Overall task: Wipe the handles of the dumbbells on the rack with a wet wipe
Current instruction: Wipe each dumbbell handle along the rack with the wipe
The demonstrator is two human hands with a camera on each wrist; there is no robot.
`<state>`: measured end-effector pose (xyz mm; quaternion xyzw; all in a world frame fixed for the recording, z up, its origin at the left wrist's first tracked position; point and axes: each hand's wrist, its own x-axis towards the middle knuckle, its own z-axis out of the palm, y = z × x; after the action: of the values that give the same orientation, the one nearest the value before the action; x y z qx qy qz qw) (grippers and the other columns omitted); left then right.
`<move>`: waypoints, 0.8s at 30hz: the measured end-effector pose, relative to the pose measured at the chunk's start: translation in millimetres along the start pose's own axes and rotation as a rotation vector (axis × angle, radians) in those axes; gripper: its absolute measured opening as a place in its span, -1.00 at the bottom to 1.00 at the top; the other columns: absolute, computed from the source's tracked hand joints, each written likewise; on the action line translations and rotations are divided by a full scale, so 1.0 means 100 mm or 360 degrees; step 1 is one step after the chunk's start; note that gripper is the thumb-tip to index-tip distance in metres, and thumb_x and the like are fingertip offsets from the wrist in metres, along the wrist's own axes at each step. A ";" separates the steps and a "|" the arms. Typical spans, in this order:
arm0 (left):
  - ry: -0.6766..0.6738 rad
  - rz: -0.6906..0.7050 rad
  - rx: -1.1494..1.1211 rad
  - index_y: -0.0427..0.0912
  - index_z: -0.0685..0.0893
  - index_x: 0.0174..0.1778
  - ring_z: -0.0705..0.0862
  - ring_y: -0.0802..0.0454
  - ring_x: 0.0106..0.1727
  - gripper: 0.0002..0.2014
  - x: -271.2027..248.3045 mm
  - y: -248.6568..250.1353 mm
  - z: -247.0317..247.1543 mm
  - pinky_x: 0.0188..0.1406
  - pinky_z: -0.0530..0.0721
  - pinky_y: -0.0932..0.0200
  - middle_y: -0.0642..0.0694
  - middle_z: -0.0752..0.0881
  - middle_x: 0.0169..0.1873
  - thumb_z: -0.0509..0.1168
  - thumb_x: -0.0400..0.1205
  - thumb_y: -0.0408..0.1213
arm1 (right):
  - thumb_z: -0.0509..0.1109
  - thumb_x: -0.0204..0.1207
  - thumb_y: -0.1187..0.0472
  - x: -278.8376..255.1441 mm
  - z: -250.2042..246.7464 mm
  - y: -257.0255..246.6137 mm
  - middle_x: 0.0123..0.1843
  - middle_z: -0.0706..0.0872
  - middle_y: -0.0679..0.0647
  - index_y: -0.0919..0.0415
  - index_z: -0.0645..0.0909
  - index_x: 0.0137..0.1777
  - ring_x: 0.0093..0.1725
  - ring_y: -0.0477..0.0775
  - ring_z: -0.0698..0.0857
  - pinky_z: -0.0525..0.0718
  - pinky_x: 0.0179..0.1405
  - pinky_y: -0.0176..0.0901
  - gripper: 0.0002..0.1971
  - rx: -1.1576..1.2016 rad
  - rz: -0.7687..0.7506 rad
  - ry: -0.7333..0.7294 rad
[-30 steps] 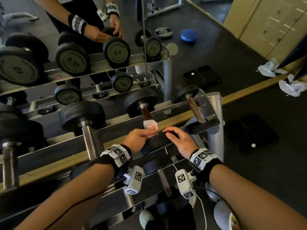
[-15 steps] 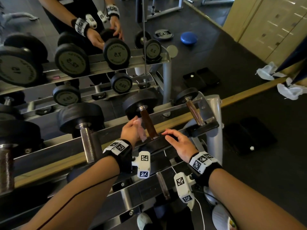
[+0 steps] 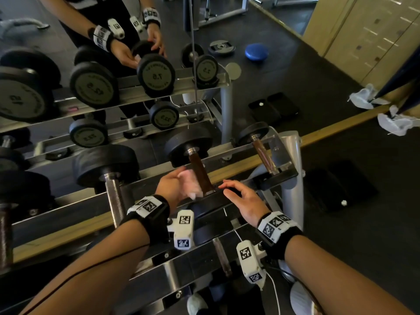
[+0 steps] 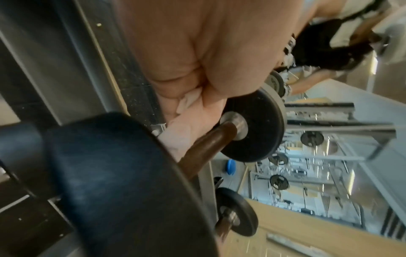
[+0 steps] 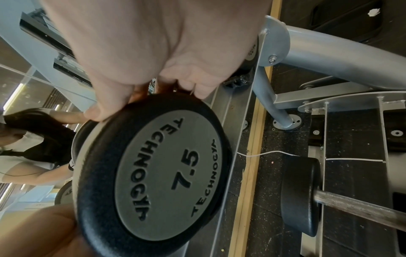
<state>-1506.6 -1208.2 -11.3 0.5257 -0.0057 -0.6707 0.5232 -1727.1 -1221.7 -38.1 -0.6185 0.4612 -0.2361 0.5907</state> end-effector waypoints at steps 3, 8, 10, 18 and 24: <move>0.0101 0.0217 -0.0012 -0.17 0.84 -0.41 0.78 -0.10 -0.35 -0.39 0.06 0.06 0.13 -0.37 0.71 0.09 -0.12 0.80 -0.47 -0.03 0.81 -0.33 | 0.33 0.67 0.09 0.00 0.00 0.01 0.22 0.63 -0.41 -0.04 0.68 0.21 0.18 -0.50 0.59 0.50 0.10 -0.60 -0.82 0.0011 0.0016 0.0015; 0.0181 0.0265 0.0104 -0.37 0.56 0.45 0.69 -0.18 -0.02 -0.67 0.09 -0.08 0.23 -0.13 0.66 0.04 -0.34 0.71 0.17 0.10 0.80 -0.41 | 0.34 0.66 0.08 0.03 0.01 0.02 0.26 0.63 -0.38 -0.07 0.69 0.19 0.22 -0.47 0.58 0.51 0.14 -0.57 -0.83 0.0033 0.0027 0.0010; 0.0083 0.0166 0.0213 -0.38 0.56 0.46 0.63 -0.24 -0.09 -0.66 0.04 -0.16 0.18 -0.16 0.54 0.09 -0.36 0.72 0.15 0.09 0.80 -0.39 | 0.36 0.65 0.07 0.04 0.01 0.04 0.26 0.64 -0.40 -0.09 0.69 0.17 0.26 -0.41 0.60 0.53 0.23 -0.44 -0.84 0.0066 0.0036 0.0005; 0.0105 0.0134 0.0166 -0.33 0.64 0.21 0.74 -0.31 0.09 -0.65 0.05 0.08 0.19 -0.24 0.81 -0.06 -0.41 0.73 0.13 -0.07 0.81 -0.47 | 0.37 0.64 0.07 0.05 -0.01 0.01 0.10 0.67 -0.53 -0.11 0.70 0.12 0.13 -0.45 0.65 0.55 0.00 -0.62 -0.87 0.0107 0.0072 -0.0019; 0.0021 0.0079 0.0130 -0.36 0.59 0.43 0.75 -0.23 0.23 -0.63 -0.01 -0.10 0.16 -0.07 0.84 0.01 -0.35 0.73 0.26 -0.02 0.82 -0.40 | 0.35 0.66 0.10 0.03 -0.02 0.00 0.14 0.67 -0.39 -0.03 0.70 0.14 0.11 -0.53 0.61 0.46 0.00 -0.71 -0.86 0.0050 0.0063 -0.0005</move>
<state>-1524.4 -1212.1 -9.2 0.5508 -0.0425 -0.6532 0.5178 -1727.2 -1225.3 -38.1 -0.6003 0.4687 -0.2305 0.6056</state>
